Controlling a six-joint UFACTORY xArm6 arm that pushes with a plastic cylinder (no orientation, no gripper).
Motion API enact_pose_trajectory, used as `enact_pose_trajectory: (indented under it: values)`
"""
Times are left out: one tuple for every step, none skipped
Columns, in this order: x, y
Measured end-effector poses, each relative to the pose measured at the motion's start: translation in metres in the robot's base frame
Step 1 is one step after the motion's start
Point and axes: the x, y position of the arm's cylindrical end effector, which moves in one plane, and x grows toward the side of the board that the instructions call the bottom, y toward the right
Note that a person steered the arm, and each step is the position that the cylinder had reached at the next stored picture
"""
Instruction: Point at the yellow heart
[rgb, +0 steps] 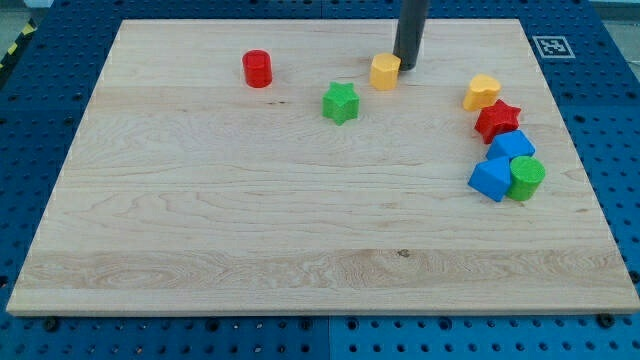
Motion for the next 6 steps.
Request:
enact_pose_trajectory:
  values:
    - [-0.001,-0.006]
    - [-0.015,0.042]
    - [-0.016,0.103]
    - [0.002,0.15]
    - [0.04,0.176]
    - [0.057,0.177]
